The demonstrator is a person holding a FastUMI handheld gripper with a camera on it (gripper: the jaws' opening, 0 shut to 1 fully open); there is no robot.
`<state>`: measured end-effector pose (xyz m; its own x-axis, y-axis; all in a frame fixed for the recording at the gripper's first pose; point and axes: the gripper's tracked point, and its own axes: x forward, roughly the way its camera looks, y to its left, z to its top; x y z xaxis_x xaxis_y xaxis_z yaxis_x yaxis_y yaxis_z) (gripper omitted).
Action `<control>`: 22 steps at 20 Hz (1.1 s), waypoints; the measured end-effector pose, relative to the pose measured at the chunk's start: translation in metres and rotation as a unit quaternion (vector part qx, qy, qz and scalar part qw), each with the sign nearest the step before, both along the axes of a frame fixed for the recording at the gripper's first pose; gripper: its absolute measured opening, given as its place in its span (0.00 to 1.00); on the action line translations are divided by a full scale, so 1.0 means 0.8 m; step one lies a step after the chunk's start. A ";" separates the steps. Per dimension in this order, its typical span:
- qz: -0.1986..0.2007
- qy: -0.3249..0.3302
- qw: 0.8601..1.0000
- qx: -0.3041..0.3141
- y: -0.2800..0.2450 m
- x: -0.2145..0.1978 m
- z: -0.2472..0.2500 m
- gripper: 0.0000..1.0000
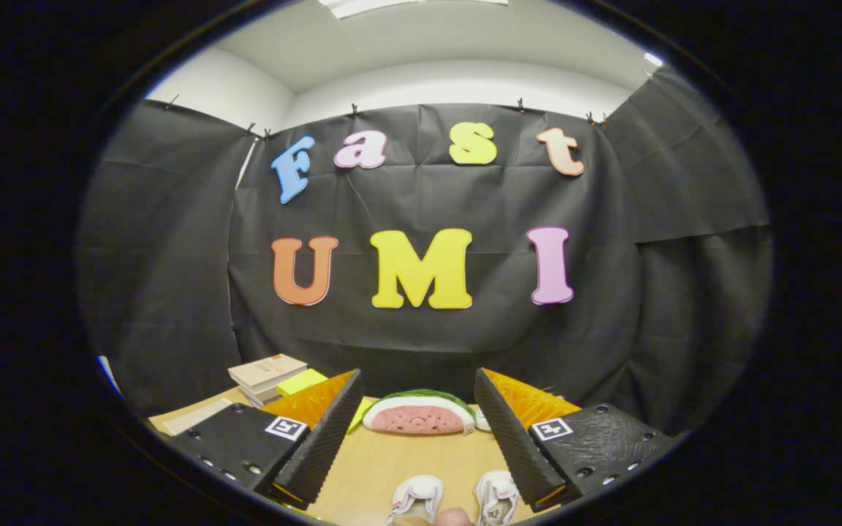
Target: Open the storage box then place both shoes into the box .Put the left shoe in first, then the right shoe, with the right side of both shoes facing outward in a uniform manner.
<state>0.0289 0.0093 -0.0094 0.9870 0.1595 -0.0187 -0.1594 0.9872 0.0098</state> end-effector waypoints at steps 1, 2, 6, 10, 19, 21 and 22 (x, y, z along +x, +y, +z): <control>0.009 0.005 1.000 0.000 0.001 0.004 -0.009 0.95; 0.015 0.012 1.000 -0.001 -0.001 0.008 -0.018 0.95; 0.057 0.038 0.998 0.004 0.014 0.017 -0.062 0.94; 0.085 0.064 0.994 -0.004 0.043 0.014 -0.096 0.95; 0.143 0.158 0.977 -0.021 0.167 -0.018 -0.194 0.95; 0.142 0.189 0.972 -0.008 0.195 -0.025 -0.221 0.95; 0.142 0.203 0.969 -0.002 0.207 -0.027 -0.235 0.95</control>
<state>0.0077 0.1745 -0.1975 0.8145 0.4221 -0.3979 -0.4081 0.9045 0.1242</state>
